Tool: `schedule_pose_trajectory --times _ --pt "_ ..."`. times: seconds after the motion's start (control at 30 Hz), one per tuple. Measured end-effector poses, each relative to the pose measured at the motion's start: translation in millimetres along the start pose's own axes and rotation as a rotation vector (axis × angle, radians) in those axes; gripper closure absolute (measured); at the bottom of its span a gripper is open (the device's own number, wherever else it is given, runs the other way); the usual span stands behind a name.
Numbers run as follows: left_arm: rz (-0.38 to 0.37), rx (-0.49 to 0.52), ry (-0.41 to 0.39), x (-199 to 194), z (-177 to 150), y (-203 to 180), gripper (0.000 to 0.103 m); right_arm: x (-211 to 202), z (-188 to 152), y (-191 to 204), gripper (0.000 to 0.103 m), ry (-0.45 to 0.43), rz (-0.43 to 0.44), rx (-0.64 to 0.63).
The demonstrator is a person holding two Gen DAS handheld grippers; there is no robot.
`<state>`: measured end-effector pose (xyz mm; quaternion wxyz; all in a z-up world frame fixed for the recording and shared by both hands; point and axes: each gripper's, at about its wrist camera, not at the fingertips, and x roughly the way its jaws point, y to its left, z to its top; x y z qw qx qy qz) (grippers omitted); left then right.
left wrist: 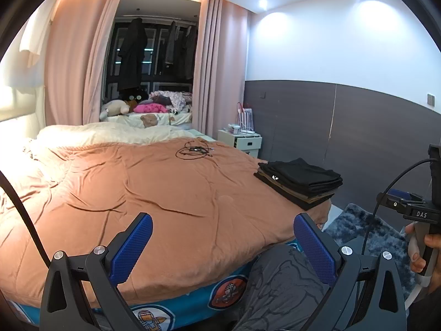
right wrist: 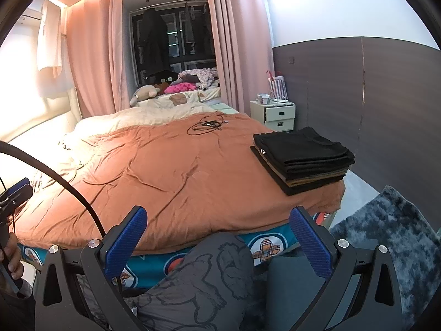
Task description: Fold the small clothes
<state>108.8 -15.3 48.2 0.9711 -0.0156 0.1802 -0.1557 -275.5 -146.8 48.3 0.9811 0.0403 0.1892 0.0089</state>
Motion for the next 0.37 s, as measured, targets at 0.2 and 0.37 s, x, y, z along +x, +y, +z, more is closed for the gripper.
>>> schedule_pose_trajectory --times 0.2,0.37 --pt "0.0 -0.005 0.001 1.6 -0.4 -0.4 0.0 0.6 1.4 -1.2 0.0 0.005 -0.003 0.009" --pt "-0.002 -0.01 0.008 4.1 -0.8 0.7 0.0 1.9 0.6 1.0 0.0 0.011 -0.002 0.009"
